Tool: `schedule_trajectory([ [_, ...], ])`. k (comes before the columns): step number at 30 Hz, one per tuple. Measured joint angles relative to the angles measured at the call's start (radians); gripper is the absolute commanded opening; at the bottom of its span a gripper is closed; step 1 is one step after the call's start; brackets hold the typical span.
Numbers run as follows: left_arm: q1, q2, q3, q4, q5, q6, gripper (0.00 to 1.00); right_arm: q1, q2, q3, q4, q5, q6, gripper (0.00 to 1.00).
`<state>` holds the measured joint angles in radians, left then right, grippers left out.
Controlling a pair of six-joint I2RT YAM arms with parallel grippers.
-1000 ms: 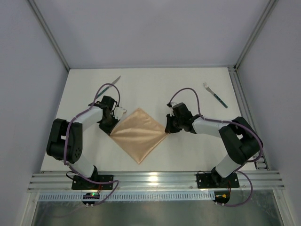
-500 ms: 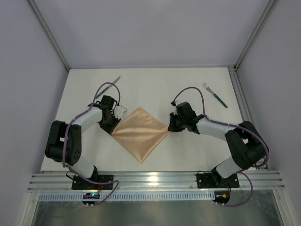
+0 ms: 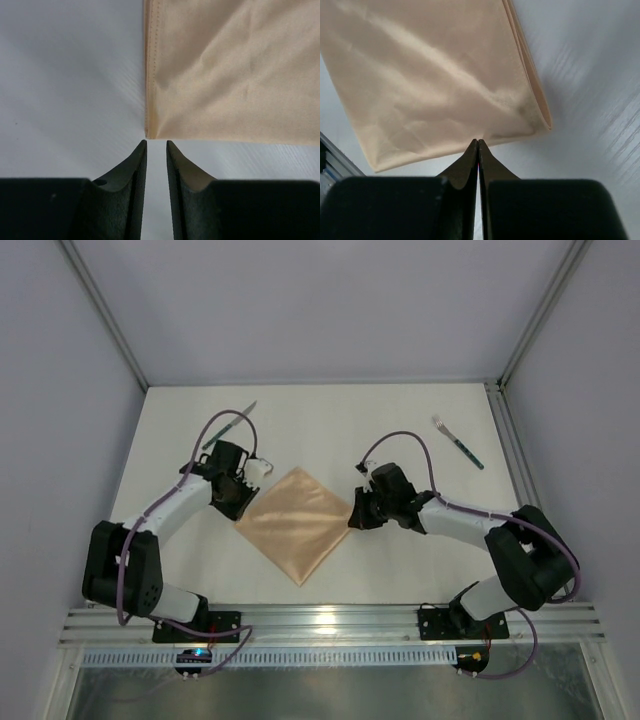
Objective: Fold the napkin into a case and place the utensils inside
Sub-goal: Smooth out the square-folded napkin at the center of the board, then pick up the top corner of the square-folded napkin from the center of the board.
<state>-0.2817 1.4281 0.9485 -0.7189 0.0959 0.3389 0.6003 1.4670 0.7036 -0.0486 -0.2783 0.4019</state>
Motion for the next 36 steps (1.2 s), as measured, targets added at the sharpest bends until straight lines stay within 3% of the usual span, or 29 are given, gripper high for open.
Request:
schedule_trajectory([
  [7,-0.026,0.138,-0.084,0.04,-0.079,0.005,0.19,-0.001,0.071,-0.034,-0.003,0.004,0.023,0.04],
  [11,-0.026,0.127,-0.081,0.053,-0.08,0.006,0.22,-0.001,0.068,0.019,-0.07,0.007,0.006,0.05],
  [15,-0.026,0.074,-0.049,0.014,-0.046,0.009,0.32,-0.001,0.055,0.201,-0.168,-0.01,-0.043,0.15],
  [19,-0.026,0.036,0.045,-0.024,-0.009,0.006,0.33,-0.002,0.098,0.447,-0.175,-0.036,-0.103,0.26],
  [21,-0.026,0.033,0.084,-0.034,-0.003,0.002,0.34,-0.002,0.177,0.589,-0.179,-0.037,-0.137,0.34],
  [29,-0.021,0.058,0.143,-0.081,-0.037,-0.034,0.39,-0.001,0.744,1.194,-0.331,0.015,-0.227,0.35],
  [32,-0.01,0.094,0.166,-0.089,-0.055,-0.048,0.4,-0.001,0.878,1.26,-0.4,0.022,-0.235,0.35],
  [36,0.003,0.112,0.17,-0.094,-0.073,-0.053,0.41,0.006,0.925,1.271,-0.451,0.02,-0.237,0.34],
])
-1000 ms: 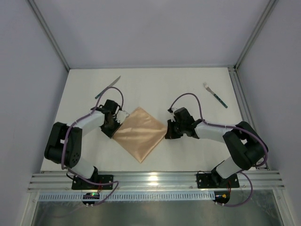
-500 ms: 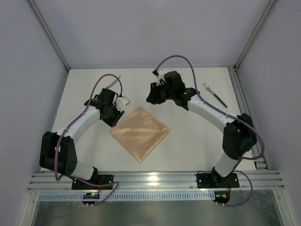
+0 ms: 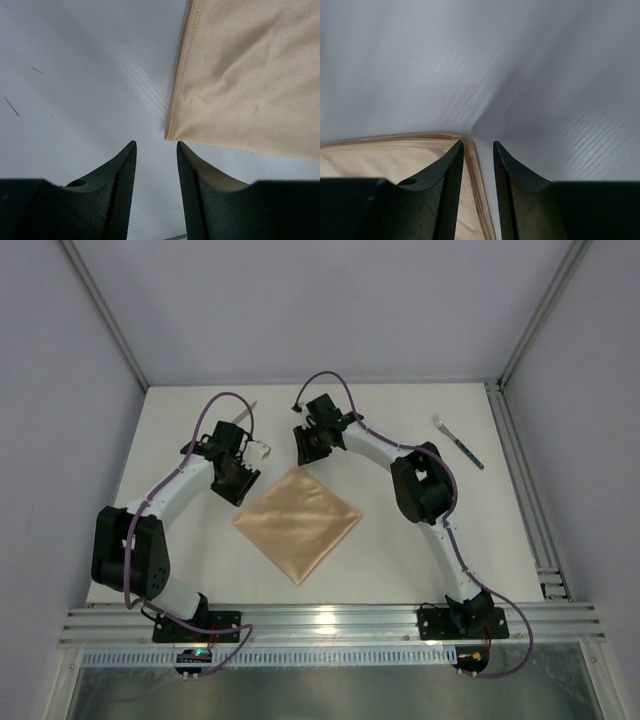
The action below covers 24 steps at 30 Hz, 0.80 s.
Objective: Fold the napkin into a case and place the utensils inside
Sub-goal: Pick up the top corner of the square-folded napkin from the center of the board.
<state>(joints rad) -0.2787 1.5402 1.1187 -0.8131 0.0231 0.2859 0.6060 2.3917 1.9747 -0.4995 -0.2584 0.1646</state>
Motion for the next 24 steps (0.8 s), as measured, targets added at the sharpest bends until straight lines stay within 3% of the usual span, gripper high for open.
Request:
schedule_trajectory([
  [5,0.0,0.003,0.0,0.0,-0.005,-0.003,0.41,0.011,0.0,0.01,-0.003,-0.001,0.0,0.3],
  [20,0.0,0.013,0.0,0.0,-0.005,-0.016,0.41,0.031,0.0,0.005,-0.002,0.026,-0.038,0.29],
  [24,0.0,0.021,0.0,0.0,-0.005,-0.016,0.41,0.038,0.0,0.004,0.0,0.025,-0.052,0.18],
])
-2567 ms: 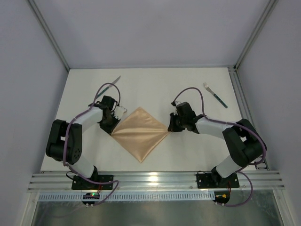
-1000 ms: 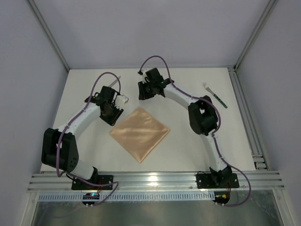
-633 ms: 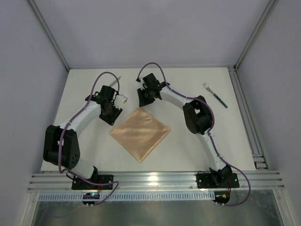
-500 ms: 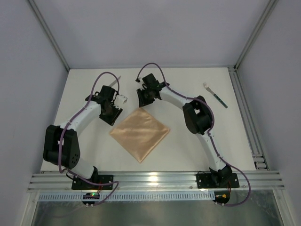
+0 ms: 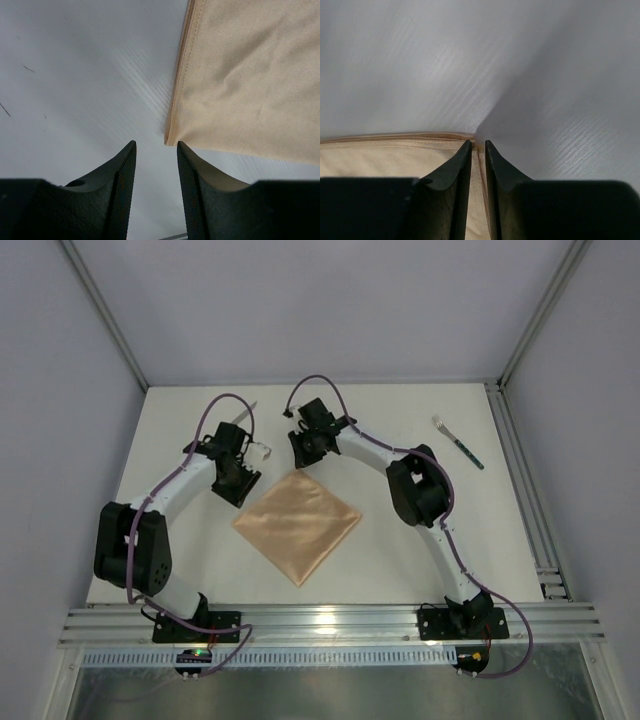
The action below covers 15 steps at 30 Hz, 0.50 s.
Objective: Fold the napkin into a case and place the utensils inside
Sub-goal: Pick up the top corner of the square-folded napkin from the center of the board.
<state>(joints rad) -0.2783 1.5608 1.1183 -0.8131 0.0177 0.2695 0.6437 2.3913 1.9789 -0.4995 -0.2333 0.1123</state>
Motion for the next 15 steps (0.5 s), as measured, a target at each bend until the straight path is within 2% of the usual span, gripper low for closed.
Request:
schedule_trajectory([
  [15,0.0,0.024,0.0,0.0,0.0,0.0,0.41,0.021,-0.011,-0.028,0.029,-0.016,-0.036,0.23],
])
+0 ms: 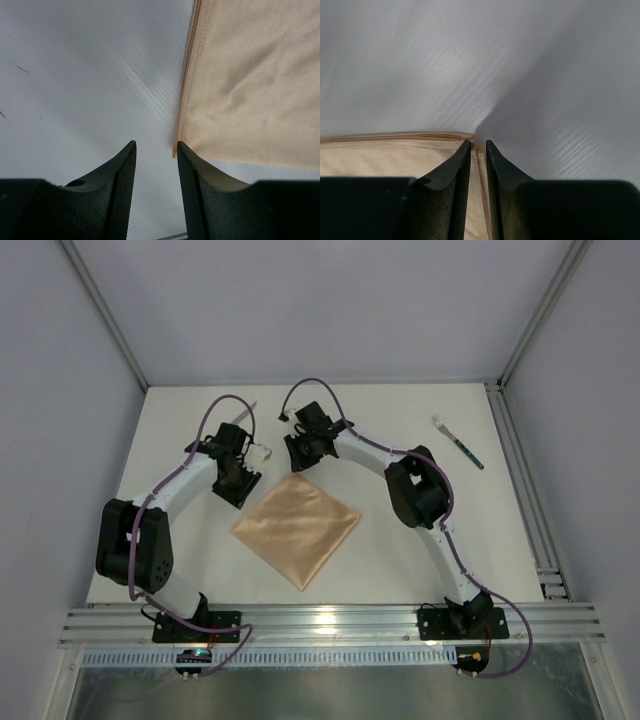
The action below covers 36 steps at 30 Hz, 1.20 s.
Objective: Fold the napkin into a case and place the utensils inside
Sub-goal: Pick up the top corner of the square-folded napkin from the center of the board.
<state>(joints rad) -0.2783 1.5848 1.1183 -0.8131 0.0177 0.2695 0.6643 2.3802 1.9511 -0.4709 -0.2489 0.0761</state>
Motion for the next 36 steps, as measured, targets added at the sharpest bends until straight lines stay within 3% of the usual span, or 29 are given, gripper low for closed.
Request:
schedule_trajectory([
  [16,0.0,0.0,0.0,0.0,0.0,0.0,0.41,0.022,-0.033,-0.024,0.014,-0.04,-0.001,0.27],
  [29,0.0,0.0,-0.002,0.0,0.0,0.0,0.41,0.027,-0.059,-0.074,0.024,-0.027,-0.008,0.36],
  [36,0.0,0.0,-0.002,0.0,0.0,0.0,0.41,0.028,-0.059,-0.074,0.029,-0.017,-0.014,0.29],
])
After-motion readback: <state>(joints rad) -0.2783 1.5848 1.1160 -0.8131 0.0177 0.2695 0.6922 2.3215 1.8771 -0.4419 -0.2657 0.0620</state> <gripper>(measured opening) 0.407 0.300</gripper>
